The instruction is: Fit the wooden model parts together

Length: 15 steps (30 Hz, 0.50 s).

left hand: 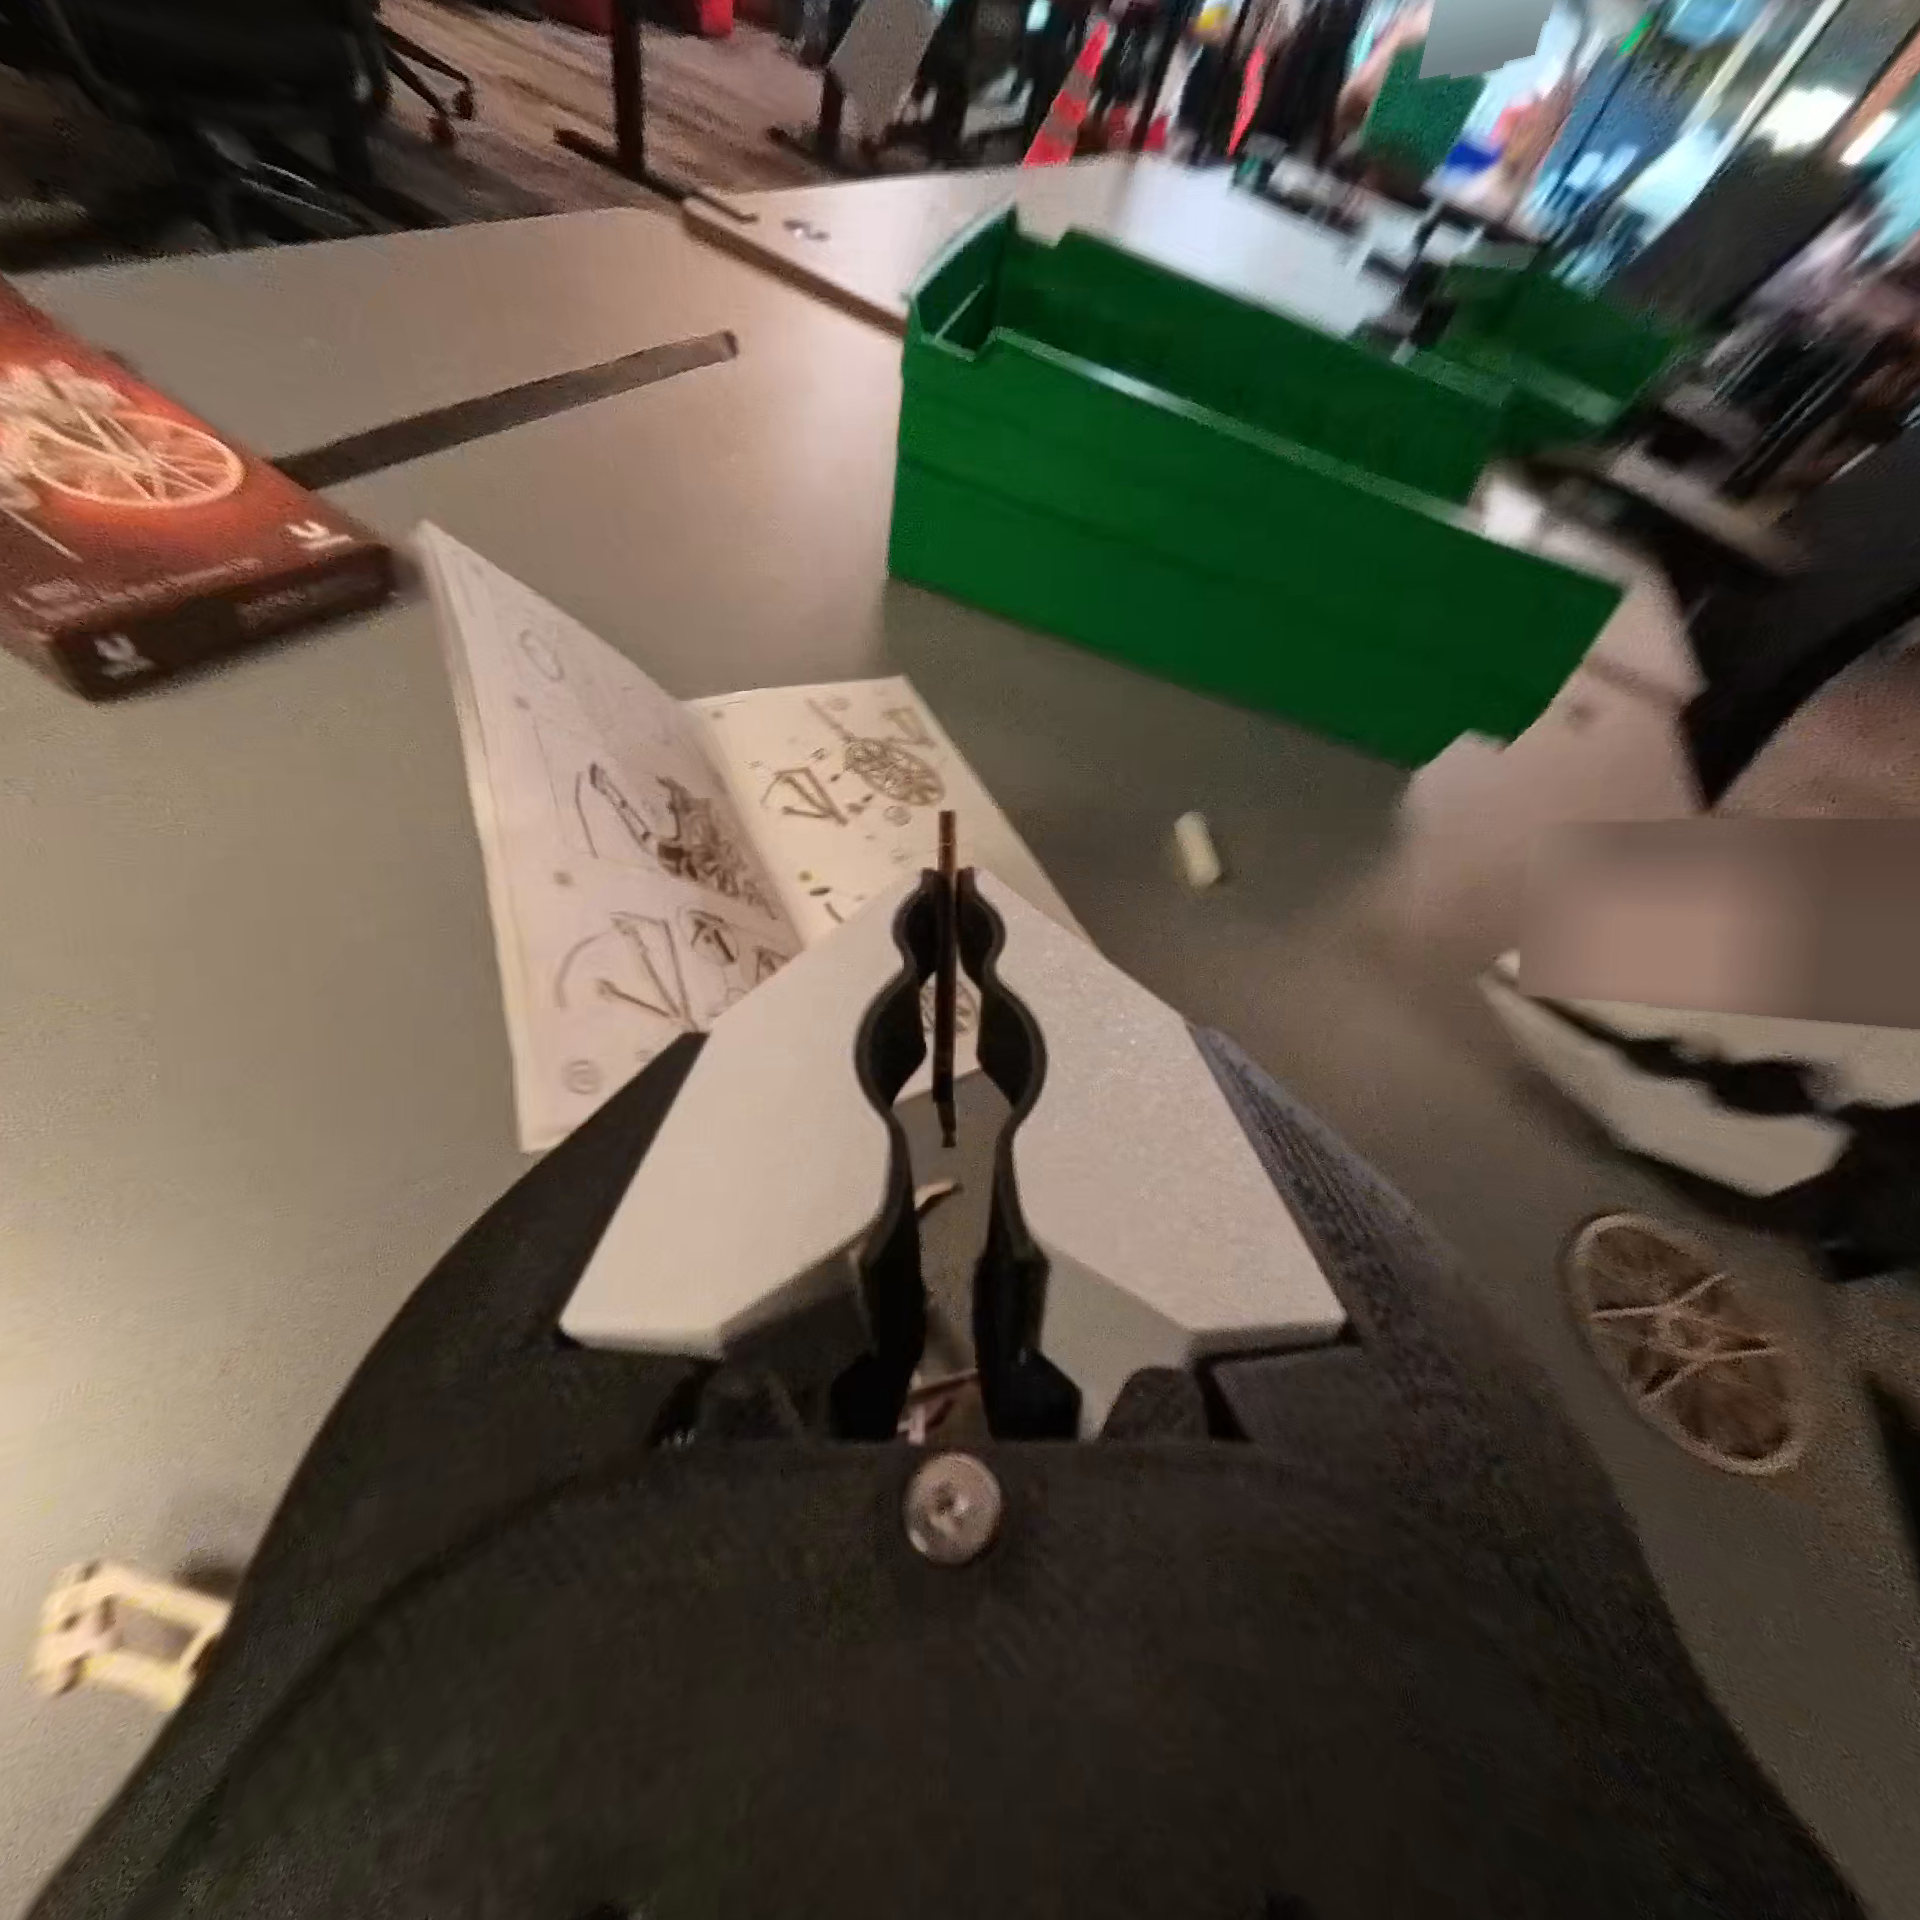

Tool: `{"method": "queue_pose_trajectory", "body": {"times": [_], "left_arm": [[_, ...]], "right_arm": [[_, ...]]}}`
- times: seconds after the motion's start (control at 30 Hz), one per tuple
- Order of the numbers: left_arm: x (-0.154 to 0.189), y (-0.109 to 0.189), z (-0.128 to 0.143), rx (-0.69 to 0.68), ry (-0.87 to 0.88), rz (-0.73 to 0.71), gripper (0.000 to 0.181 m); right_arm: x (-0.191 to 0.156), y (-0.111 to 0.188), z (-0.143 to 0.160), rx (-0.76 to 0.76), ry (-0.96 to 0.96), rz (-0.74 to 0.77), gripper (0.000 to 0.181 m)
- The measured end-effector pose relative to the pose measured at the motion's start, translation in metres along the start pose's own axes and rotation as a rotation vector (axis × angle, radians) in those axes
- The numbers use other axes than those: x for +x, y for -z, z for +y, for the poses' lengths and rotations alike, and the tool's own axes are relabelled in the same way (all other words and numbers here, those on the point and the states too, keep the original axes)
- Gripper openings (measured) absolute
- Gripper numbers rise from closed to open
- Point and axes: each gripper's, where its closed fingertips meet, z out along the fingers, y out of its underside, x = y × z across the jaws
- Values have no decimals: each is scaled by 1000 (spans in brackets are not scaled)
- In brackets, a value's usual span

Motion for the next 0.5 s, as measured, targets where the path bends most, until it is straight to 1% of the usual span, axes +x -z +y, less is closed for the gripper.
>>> {"method": "queue_pose_trajectory", "body": {"times": [0.03, 0.1, 0.2, 0.27, 0.37, 0.4, 0.43, 0.47, 0.5], "left_arm": [[8, -1, 2, -13, -49, -2, 1], [33, -4, -3, 2, -35, 88, 2], [47, 0, -19, 66, 106, 242, 1], [48, 1, -22, 75, 155, 284, 1], [56, -5, -13, 38, 157, 314, 1], [61, -8, -8, 17, 171, 338, 1], [65, -11, -4, -5, 177, 352, 1], [68, -14, 1, -27, 177, 355, 1], [70, -17, 5, -44, 176, 360, 1]], "right_arm": [[2, -2, 0, 11, -36, -5, 0], [2, -5, 4, 9, -25, 0, 0], [6, -5, 4, 23, -77, 4, 0], [7, -8, 4, 38, -84, 11, 0], [12, -16, 3, 63, -108, 18, 1], [11, -21, 4, 57, -123, 5, 13], [9, -25, 5, 49, -136, -22, 21], [8, -28, 5, 51, -133, -31, 24], [8, -30, 4, 54, -108, -24, 22]]}}
